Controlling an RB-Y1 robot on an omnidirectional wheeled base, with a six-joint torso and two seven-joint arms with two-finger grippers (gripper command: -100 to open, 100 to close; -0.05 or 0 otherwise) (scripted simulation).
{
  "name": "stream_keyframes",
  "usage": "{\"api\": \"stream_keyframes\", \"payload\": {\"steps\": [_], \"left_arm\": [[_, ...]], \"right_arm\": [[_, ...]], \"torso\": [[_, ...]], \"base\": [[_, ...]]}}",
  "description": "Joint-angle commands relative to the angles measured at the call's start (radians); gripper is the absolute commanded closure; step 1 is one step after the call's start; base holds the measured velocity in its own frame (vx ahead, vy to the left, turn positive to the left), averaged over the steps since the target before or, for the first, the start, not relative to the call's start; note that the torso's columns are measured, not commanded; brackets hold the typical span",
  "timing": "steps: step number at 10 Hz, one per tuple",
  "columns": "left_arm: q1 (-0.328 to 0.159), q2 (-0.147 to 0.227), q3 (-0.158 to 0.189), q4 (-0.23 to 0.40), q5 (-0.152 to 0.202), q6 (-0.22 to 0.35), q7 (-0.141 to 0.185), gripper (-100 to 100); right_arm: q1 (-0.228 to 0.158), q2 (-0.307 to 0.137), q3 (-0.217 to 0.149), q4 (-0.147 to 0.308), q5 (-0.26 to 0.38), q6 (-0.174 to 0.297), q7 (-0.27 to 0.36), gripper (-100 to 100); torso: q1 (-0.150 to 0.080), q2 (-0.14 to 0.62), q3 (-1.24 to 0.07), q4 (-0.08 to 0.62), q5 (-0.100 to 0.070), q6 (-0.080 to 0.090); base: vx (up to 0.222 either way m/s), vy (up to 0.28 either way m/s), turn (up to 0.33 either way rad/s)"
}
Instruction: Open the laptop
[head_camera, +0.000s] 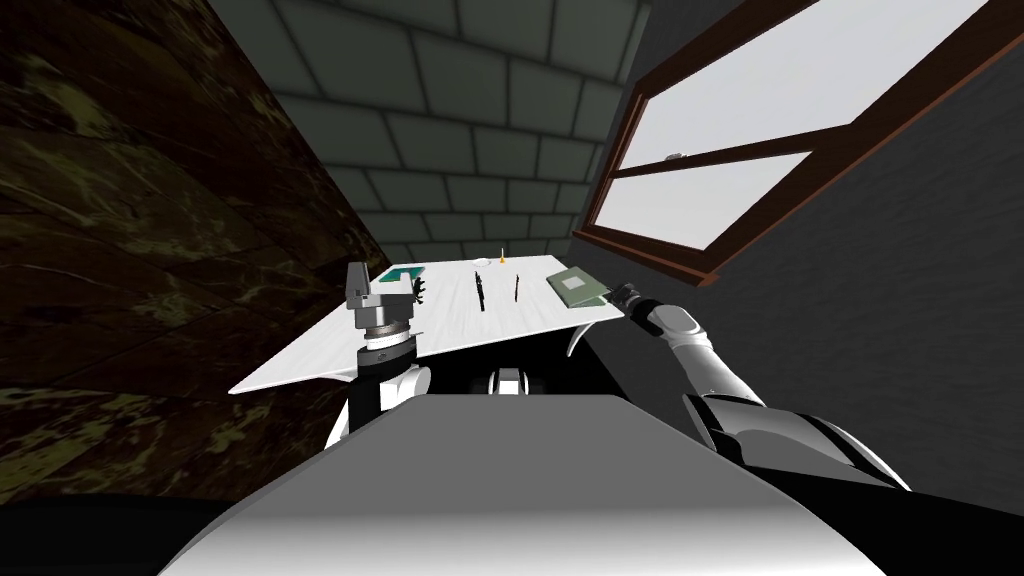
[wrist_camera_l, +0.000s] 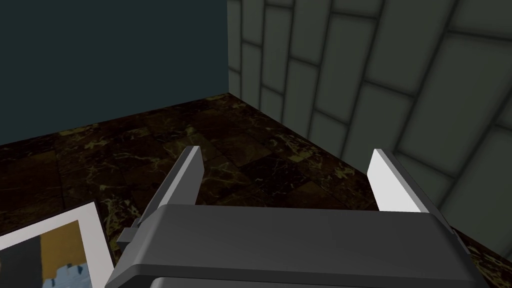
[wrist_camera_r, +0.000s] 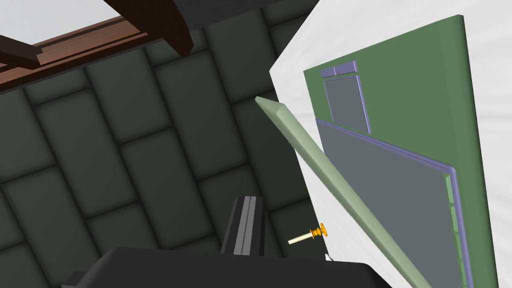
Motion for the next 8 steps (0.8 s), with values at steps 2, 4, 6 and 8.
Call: {"api": "stream_keyframes", "payload": {"steps": [2,4,6,8], "left_arm": [[0.000,0.000,0.000,0.000,0.000,0.000,0.000,0],[0.000,0.000,0.000,0.000,0.000,0.000,0.000,0],[0.000,0.000,0.000,0.000,0.000,0.000,0.000,0],[0.000,0.000,0.000,0.000,0.000,0.000,0.000,0]], "right_arm": [[-0.013,-0.050,-0.005,0.001,0.004,-0.031,-0.049,-100],[-0.014,-0.051,-0.006,0.001,0.003,-0.035,-0.050,0],[-0.014,-0.051,-0.006,0.001,0.003,-0.035,-0.050,0],[-0.014,-0.051,-0.006,0.001,0.003,-0.035,-0.050,0]], "torso": [[-0.004,0.001,0.000,0.000,-0.001,0.000],[-0.008,0.002,0.001,0.000,-0.003,0.000],[-0.005,0.001,0.001,0.000,-0.002,0.000],[-0.003,0.001,0.001,0.000,-0.001,0.000]], "base": [[0.015,0.066,-0.018],[0.001,0.005,0.001],[0.000,0.000,0.000],[0.000,0.000,0.000]]}}
